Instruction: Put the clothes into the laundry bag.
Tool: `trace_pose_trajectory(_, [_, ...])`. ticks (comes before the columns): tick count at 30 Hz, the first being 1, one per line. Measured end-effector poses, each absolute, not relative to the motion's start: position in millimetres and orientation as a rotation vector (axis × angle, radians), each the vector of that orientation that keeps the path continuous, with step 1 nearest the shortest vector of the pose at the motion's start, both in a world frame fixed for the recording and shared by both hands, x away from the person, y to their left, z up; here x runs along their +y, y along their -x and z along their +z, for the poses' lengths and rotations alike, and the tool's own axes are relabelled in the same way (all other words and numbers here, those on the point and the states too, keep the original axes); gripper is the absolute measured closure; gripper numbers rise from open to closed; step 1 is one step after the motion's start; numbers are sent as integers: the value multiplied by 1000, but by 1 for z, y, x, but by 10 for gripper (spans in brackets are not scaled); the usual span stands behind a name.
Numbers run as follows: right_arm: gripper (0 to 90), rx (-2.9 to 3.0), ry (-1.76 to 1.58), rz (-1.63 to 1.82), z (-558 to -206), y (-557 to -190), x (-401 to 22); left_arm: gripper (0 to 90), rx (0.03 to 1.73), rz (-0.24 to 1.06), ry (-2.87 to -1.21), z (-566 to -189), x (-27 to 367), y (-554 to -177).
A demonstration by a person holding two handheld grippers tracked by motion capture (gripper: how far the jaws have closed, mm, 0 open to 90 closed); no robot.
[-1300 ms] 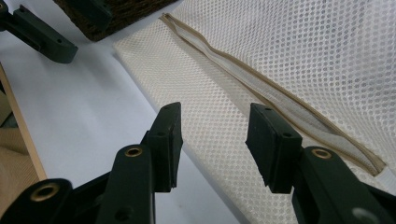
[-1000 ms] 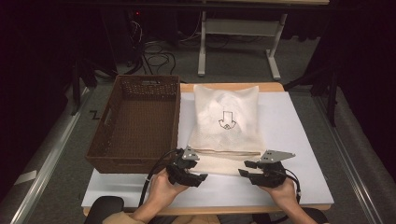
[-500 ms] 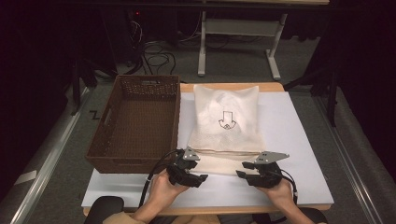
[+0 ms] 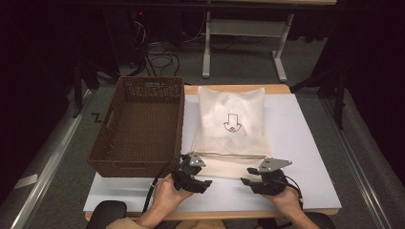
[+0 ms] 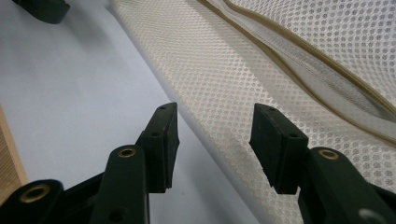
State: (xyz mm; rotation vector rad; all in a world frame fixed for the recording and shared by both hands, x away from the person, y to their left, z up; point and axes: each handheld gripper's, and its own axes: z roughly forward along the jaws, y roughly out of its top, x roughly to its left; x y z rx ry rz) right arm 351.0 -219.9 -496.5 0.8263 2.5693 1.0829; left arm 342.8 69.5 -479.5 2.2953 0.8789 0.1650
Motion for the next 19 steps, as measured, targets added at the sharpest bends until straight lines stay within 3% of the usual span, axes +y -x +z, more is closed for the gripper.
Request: trace_pose_trajectory(19, [514,2566,-830,1077,-497,-352,-221,381,876,165,-2328,-485,67,-344])
